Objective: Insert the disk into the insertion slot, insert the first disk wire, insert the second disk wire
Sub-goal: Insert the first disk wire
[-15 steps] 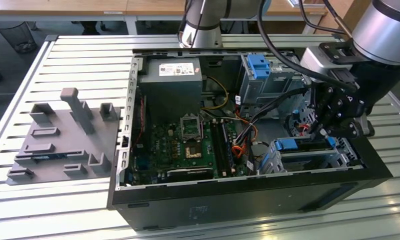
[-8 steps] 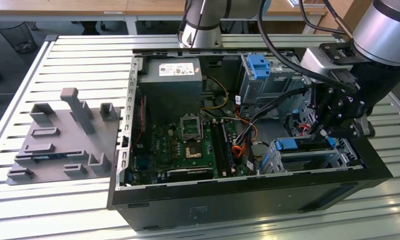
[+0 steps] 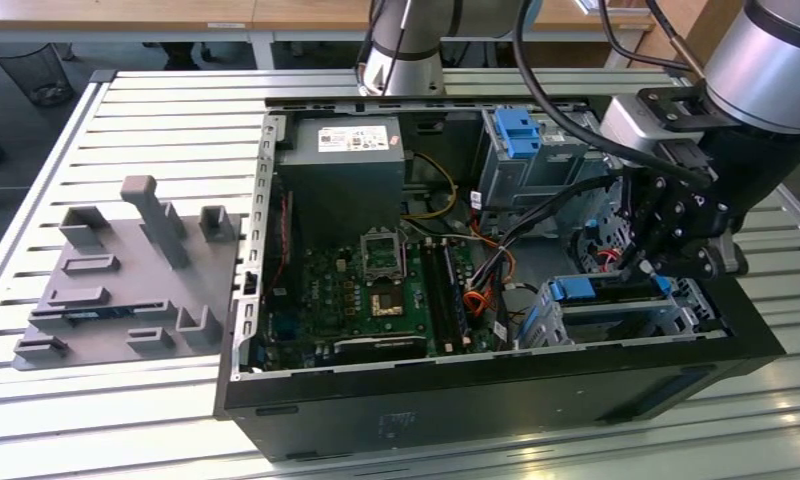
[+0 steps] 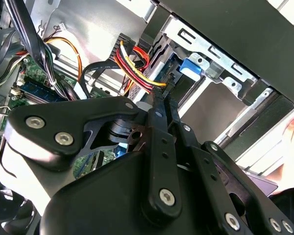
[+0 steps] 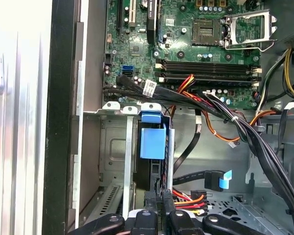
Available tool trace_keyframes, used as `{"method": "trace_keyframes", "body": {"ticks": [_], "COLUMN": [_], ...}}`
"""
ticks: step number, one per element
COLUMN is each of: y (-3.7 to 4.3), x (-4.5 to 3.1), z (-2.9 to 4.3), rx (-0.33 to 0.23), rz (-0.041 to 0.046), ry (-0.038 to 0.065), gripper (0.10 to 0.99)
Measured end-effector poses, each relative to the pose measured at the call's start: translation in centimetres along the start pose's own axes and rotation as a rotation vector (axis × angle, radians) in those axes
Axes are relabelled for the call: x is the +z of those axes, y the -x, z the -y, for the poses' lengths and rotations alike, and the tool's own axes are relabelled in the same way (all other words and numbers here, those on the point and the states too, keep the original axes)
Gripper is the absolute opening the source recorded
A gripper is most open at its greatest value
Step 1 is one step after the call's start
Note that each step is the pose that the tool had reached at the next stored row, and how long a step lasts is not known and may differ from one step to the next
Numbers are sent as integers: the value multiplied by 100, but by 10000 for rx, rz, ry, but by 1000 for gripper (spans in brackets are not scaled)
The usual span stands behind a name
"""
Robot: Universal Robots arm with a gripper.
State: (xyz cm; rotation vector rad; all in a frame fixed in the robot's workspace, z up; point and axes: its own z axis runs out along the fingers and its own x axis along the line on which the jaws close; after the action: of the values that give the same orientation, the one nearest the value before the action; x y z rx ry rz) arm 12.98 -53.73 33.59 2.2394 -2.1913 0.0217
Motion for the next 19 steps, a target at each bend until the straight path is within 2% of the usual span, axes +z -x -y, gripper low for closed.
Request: {"method": "trace_keyframes", "body": {"ticks": [19], "y": [9], "x": [13], "z": [2], "rx": [246], "rz": [1], "ry": [4], "gripper": [165]}}
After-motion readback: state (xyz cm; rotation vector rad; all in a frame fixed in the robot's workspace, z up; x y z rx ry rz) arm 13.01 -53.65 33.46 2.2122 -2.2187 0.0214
